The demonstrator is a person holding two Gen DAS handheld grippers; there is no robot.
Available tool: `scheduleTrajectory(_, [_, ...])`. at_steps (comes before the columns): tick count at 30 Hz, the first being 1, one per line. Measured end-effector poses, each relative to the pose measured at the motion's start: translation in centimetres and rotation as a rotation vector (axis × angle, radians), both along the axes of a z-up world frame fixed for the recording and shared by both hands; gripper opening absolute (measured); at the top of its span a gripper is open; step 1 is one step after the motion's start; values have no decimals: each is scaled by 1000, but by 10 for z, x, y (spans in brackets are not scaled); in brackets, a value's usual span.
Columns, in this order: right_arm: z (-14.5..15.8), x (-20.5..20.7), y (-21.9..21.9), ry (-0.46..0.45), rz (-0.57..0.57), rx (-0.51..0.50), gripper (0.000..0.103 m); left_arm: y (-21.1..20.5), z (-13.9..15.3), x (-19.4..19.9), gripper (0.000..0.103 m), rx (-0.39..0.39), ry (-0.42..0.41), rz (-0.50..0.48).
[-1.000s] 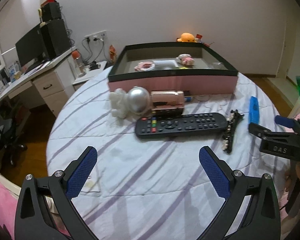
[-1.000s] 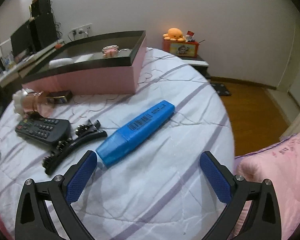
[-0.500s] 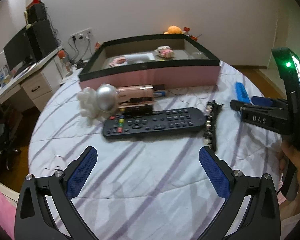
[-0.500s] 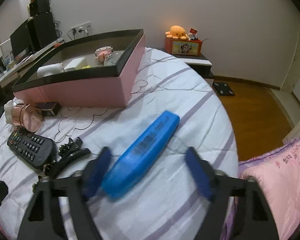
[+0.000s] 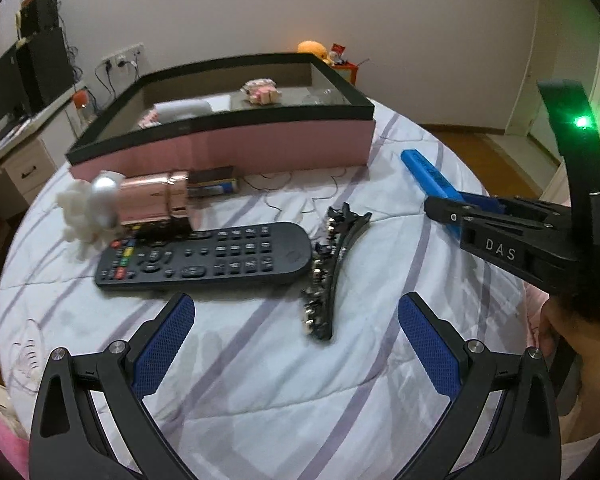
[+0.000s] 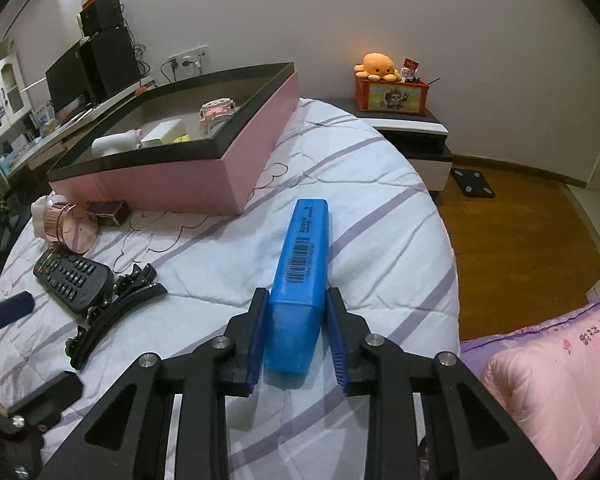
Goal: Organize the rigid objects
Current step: 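Close the left tool on the black hair clip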
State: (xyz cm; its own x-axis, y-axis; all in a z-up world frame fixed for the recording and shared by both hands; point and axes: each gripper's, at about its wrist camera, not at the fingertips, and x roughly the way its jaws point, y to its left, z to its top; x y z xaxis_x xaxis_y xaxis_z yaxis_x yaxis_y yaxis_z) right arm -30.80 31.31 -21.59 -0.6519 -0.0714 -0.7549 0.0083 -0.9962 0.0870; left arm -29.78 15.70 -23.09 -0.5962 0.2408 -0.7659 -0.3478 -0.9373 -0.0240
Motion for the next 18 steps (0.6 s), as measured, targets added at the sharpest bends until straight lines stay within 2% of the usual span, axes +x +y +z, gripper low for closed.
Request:
scheduleTrajectory(2, [-1, -3, 0, 5, 6, 0, 29, 4, -4, -3, 94, -12, -3, 2])
scheduleTrajectory(4, [-1, -5, 1, 10, 10, 0, 29, 4, -9, -7, 72, -12, -21, 22])
scheduleTrajectory(5, [-1, -7, 1, 10, 12, 2, 29, 3, -10, -8, 66, -5, -26, 32])
scheduleTrajectory(8, [-1, -11, 0, 13, 13, 12, 31, 6, -12, -9, 59, -14, -23, 21])
scheduleTrajectory(11, [-2, -15, -1, 18, 11, 29, 35, 11, -12, -5, 37, -13, -16, -23])
scheduleTrajectory(12, [-2, -16, -2, 23, 11, 31, 35, 12, -11, -3, 25, -12, -14, -34])
scheduleTrajectory(13, [-2, -16, -1, 23, 13, 28, 35, 13, -11, -2, 20, -11, -14, -47])
scheduleTrajectory(18, [-1, -11, 0, 15, 34, 6, 28, 10, -9, 4, 19, 4, -22, -70])
